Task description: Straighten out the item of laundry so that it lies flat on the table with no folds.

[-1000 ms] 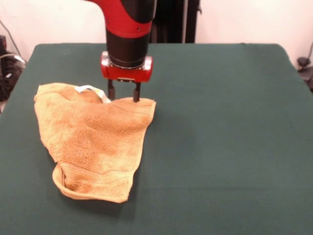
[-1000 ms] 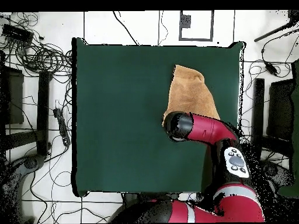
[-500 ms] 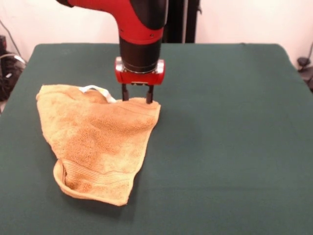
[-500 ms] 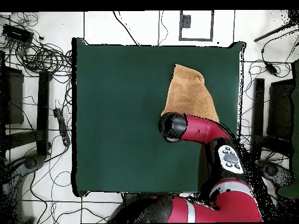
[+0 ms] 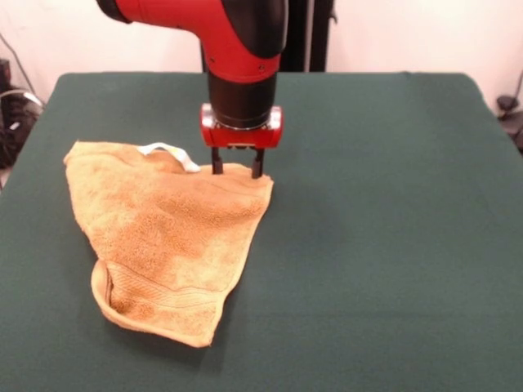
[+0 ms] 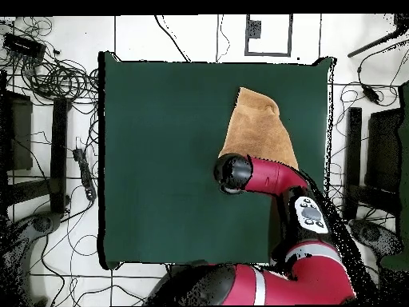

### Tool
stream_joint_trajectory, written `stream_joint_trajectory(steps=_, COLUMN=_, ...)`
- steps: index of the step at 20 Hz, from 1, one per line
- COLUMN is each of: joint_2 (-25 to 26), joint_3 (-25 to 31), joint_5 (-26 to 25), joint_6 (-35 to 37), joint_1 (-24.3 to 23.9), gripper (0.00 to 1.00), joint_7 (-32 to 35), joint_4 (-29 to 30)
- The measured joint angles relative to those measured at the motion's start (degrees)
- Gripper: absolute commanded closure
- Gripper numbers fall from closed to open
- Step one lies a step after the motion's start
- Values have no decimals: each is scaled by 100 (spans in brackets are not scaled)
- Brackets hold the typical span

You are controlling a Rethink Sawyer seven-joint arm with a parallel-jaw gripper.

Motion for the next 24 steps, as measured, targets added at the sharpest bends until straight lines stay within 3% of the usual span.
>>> stream_joint_trajectory(steps=17, joint_2=36, joint_3=-104, joint_5=7, joint_6=-70, joint_1=142, gripper=0, joint_7=0, joint_4=-52)
stream_joint_trajectory(steps=18, joint_2=39, joint_3=-119, joint_5=8, joint_6=-82, joint_1=170, gripper=100, joint_7=0, joint_4=-53)
stream_joint_trajectory(steps=24, joint_2=65, joint_3=-139, joint_5=21, joint_6=-99, joint_1=248, gripper=100, joint_7=0, joint_4=-76)
